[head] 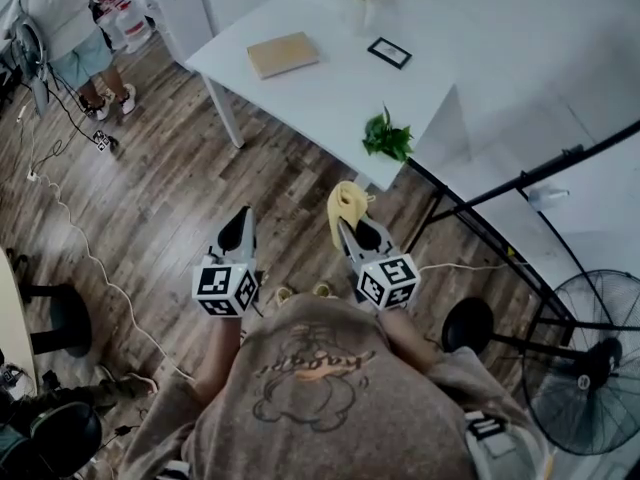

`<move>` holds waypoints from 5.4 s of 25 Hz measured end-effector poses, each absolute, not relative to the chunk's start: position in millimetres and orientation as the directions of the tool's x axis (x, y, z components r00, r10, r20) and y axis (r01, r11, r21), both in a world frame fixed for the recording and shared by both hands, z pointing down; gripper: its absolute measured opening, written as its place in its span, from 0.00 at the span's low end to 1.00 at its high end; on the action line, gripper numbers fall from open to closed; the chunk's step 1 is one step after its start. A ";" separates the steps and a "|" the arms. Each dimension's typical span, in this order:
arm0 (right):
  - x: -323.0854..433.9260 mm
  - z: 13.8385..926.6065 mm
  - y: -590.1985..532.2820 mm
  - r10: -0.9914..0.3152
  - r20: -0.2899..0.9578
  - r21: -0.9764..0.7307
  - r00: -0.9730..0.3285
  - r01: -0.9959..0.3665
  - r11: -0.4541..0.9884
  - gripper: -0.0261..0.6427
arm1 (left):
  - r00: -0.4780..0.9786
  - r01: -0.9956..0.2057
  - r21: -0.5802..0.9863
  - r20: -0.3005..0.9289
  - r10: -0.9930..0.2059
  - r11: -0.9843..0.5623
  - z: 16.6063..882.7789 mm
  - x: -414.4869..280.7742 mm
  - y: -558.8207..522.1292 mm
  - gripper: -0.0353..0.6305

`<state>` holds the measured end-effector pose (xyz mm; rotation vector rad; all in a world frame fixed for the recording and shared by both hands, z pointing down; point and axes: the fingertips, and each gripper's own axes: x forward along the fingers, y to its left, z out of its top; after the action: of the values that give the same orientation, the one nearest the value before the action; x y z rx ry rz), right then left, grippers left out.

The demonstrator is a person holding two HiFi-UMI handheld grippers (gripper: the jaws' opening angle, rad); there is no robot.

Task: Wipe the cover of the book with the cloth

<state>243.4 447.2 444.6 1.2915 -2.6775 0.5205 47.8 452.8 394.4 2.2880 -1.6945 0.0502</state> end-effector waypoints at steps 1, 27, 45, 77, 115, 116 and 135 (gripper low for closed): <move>242.4 445.1 446.8 -0.736 0.257 -0.256 -0.626 -0.779 0.573 0.13 | 0.308 -0.940 0.214 0.200 -0.930 -0.266 395.0 46.2 452.1 0.06; 185.6 461.2 372.2 -0.745 0.250 -0.283 -0.618 -0.783 0.554 0.13 | 0.368 -0.918 0.234 0.201 -0.908 -0.320 427.7 3.5 375.6 0.06; 144.7 453.3 153.6 -0.696 0.258 -0.282 -0.670 -0.741 0.610 0.13 | 0.332 -0.931 0.231 0.221 -0.917 -0.281 419.4 -32.8 168.6 0.06; 98.8 461.5 -58.0 -0.648 0.308 -0.277 -0.696 -0.718 0.639 0.13 | 0.342 -0.924 0.273 0.276 -0.898 -0.268 440.1 -67.7 -38.7 0.06; -80.7 550.5 -241.2 -0.375 0.481 -0.264 -0.792 -0.539 0.800 0.13 | 0.579 -0.813 0.336 0.375 -0.724 -0.476 537.8 -79.5 -173.9 0.06; -83.2 555.1 -242.9 -0.369 0.485 -0.268 -0.793 -0.536 0.800 0.13 | 0.579 -0.812 0.340 0.377 -0.723 -0.474 540.3 -79.5 -174.8 0.06; -86.8 598.0 -255.1 -0.317 0.597 -0.157 -0.737 -0.495 0.855 0.13 | 0.610 -0.791 0.371 0.422 -0.671 -0.485 563.9 -64.0 -182.3 0.06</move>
<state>-86.8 -255.1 598.0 0.5894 -2.4548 0.4130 -64.0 -182.3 563.9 2.3002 -1.1511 0.2977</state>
